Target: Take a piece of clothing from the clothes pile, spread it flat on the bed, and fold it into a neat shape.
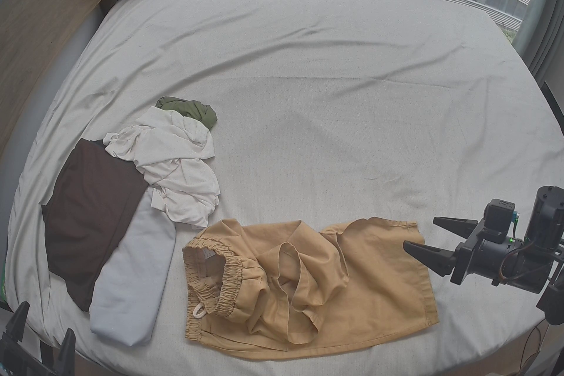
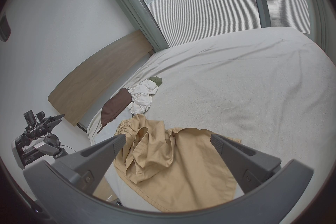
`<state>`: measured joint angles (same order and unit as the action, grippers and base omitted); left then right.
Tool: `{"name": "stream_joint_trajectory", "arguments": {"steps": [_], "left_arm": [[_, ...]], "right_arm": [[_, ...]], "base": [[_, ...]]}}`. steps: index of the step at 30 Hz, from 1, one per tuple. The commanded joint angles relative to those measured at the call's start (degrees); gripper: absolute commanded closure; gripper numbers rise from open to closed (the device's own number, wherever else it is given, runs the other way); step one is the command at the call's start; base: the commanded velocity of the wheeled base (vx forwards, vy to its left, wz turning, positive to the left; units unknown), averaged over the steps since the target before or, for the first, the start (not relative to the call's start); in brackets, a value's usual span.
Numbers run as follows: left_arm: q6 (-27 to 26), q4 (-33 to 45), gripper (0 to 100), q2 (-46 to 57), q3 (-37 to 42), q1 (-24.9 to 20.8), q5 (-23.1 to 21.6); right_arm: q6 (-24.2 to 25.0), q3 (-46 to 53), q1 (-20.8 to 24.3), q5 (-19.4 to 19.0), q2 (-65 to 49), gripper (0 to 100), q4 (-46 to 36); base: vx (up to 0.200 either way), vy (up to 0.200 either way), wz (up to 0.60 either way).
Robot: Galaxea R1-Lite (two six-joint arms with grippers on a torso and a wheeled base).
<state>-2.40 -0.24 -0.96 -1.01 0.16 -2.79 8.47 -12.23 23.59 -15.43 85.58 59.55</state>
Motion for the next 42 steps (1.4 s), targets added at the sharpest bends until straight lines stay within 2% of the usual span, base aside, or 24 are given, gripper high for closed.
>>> {"name": "stream_joint_trajectory", "arguments": {"steps": [1,2,4,6,7,10,15,16,19,20,24,31,34,35,42], "left_arm": [[-0.1,-0.5,0,1.0,1.0,0.1,-0.2],[1.1,-2.9,0,1.0,-1.3,0.3,-0.5],[2.5,-11.3,0,-6.6,-16.4,0.4,-0.6],[2.3,-10.9,0,-13.8,-25.4,-0.5,-0.8],[2.1,-9.5,0,-15.7,-26.9,-1.9,-1.3],[2.2,-7.8,0,-20.6,-26.5,-5.9,-2.3],[4.8,-10.7,0,-28.2,-25.4,-11.7,-3.1],[5.0,-10.8,0,-28.6,-25.4,-11.7,-3.1],[10.0,-12.9,0,-35.4,-28.2,-12.2,-3.7],[10.0,-12.9,0,-35.4,-28.2,-12.2,-3.7],[10.4,-14.9,0,-43.9,-31.5,-12.5,-8.2],[10.6,-27.7,0,-57.8,-36.3,-12.6,-12.2],[10.7,-28.6,0,-59.0,-37.5,-12.6,-12.7],[10.8,-29.0,0,-60.6,-39.8,-12.6,-13.5],[12.8,-29.3,0,-60.5,-37.4,-12.6,-14.9]], "right_arm": [[0.0,-0.3,0.0,0.0,-2.2,0,0.0],[0.0,-0.3,0.0,0.0,-2.3,0,0.0],[0.0,-0.3,-0.3,0.0,-2.3,0,-0.1],[0.0,-0.5,-0.4,-0.3,-1.6,0,0.0],[0.0,-0.4,-0.2,-0.5,-1.6,0,0.0],[0.1,-0.2,0.1,-0.5,-0.9,0,0.0],[0.1,0.5,-0.2,-0.6,-0.3,0,0.5],[0.1,0.5,-0.2,-0.6,-0.3,0,0.5],[0.1,0.7,0.1,-0.7,-0.2,0,0.5],[0.1,0.7,0.1,-0.7,-0.2,0,0.5],[0.1,1.0,0.4,-0.3,-0.3,0,0.5],[0.2,-3.0,-0.4,-2.1,-0.9,0,0.6],[0.2,-3.0,-1.3,-3.0,-0.7,0,0.7],[0.2,-2.9,-3.1,-5.5,-0.8,0,0.6],[0.2,-2.3,-4.3,-5.9,-0.7,0,0.4]], "base": [[0.0,0.0,0.0],[0.0,0.0,0.0],[0.0,0.0,0.0],[0.0,0.0,0.0],[0.0,0.0,0.0],[0.0,0.0,0.0],[0.0,0.0,0.0],[0.0,0.0,0.0],[0.0,0.0,0.0],[0.0,0.0,0.0],[0.0,0.0,0.0],[0.0,0.0,0.0],[0.0,0.0,0.0],[0.0,0.0,0.0],[0.0,0.0,0.0]]}}
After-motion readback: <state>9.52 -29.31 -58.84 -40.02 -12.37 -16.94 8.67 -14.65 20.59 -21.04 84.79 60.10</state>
